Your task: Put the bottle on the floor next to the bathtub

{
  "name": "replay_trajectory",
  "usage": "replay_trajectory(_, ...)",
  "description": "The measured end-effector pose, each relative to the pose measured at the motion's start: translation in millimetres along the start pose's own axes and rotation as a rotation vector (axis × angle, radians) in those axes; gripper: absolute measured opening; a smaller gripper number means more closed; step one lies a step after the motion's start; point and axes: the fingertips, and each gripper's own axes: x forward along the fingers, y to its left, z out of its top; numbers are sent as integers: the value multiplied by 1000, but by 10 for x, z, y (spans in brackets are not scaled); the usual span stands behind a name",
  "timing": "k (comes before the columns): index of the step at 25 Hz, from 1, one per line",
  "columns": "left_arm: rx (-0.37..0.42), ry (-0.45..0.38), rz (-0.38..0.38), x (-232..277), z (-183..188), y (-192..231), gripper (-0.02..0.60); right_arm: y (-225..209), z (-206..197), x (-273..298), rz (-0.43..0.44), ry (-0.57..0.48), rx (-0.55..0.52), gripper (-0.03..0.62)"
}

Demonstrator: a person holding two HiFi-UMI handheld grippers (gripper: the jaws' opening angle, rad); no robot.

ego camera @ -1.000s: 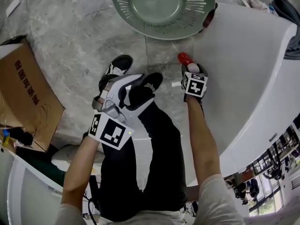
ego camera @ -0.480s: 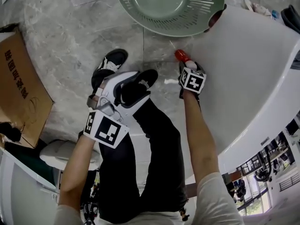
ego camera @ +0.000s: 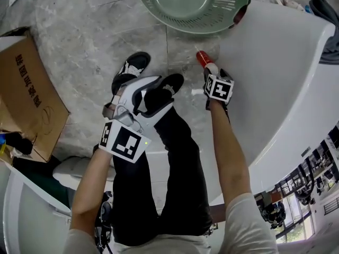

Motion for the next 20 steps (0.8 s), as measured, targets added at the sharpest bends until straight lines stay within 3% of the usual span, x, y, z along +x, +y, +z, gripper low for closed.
replay_trajectory(7,96,27,-85,-269,438,-205,314,225,-2,-888,11,-65,121,281)
replay_trajectory(14,234,12,-218,-596,1255,-625,314,221,-208,-2371,5,-159,252,281)
replay_trajectory(16,251,6,-239,-759,1545,-657,314,264,-254,-2828,0,-211,308,281)
replay_trajectory(20,376,-22,-265,-1107,2116,-771,314,301,-274,-3794,-19,-411,467,281)
